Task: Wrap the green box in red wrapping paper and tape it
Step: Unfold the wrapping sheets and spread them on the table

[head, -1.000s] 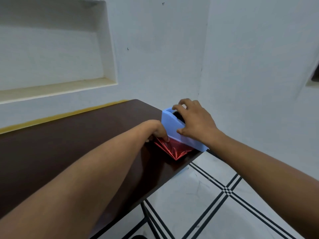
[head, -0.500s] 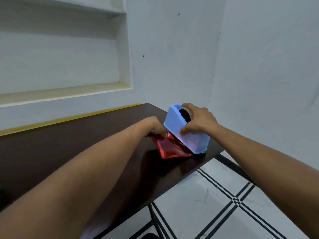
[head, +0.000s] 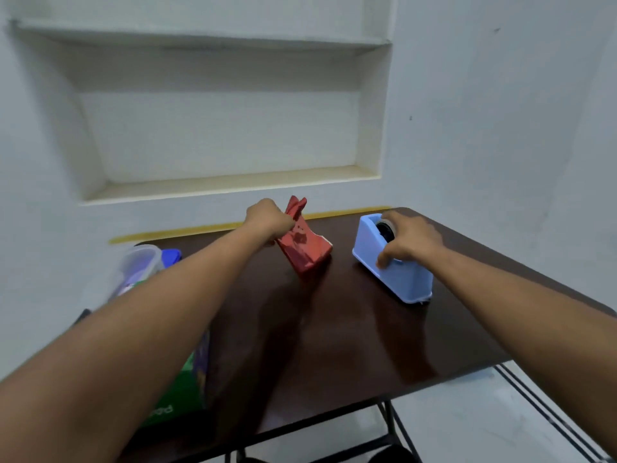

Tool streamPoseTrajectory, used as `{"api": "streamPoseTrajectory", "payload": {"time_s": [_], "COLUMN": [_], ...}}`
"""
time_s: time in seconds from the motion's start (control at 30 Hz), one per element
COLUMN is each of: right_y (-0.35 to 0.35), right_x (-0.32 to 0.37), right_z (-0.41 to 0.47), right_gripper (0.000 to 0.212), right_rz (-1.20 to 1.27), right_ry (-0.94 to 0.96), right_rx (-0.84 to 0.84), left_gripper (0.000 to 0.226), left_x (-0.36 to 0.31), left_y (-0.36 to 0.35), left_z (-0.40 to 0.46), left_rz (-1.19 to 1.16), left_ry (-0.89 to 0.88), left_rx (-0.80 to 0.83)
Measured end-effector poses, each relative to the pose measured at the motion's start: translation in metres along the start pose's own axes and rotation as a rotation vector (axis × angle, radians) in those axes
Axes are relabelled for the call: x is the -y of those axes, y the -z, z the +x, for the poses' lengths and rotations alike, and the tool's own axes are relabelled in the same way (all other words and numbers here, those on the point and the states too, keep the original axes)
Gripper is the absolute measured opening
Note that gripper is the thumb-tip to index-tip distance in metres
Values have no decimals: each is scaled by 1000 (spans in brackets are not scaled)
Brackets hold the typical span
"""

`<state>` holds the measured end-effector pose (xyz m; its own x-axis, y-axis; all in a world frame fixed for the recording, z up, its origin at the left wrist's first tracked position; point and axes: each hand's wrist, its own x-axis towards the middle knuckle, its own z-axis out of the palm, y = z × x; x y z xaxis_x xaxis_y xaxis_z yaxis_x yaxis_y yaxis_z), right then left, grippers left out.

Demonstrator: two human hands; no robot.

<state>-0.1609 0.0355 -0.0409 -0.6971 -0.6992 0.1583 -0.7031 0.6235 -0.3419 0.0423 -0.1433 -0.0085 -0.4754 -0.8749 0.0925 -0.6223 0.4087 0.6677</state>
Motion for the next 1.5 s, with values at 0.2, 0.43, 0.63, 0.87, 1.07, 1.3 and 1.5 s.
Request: {"api": "streamPoseTrajectory", "payload": {"time_s": [0.2, 0.43, 0.63, 0.87, 1.07, 1.3, 1.5], "right_y": [-10, -11, -4, -36, -48, -73, -109], "right_x": [21, 47, 122, 115, 110, 143, 137], "right_z": [2, 10, 4, 4, -18, -33, -27], "right_gripper": [94, 91, 70, 53, 36, 46, 48], "right_rz": [-73, 22, 988, 699, -353, 14, -108], "right_ry": [-19, 164, -27, -28, 135, 438, 333], "right_rx": [54, -76, 151, -70, 18, 307, 394], "left_gripper": [10, 26, 25, 21, 53, 59, 19], "left_x": [30, 35, 33, 59, 68, 70, 62], "left_y": [6, -7, -13, -7, 3, 11, 38], "left_z": [-4, -6, -16, -26, -52, -64, -43], "left_rz": [-316, -542, -533, -599, -334, 117, 540], "left_ry": [91, -3, -239, 113, 209, 119, -112], "left_rx": [48, 72, 29, -223, -313, -182, -207]}}
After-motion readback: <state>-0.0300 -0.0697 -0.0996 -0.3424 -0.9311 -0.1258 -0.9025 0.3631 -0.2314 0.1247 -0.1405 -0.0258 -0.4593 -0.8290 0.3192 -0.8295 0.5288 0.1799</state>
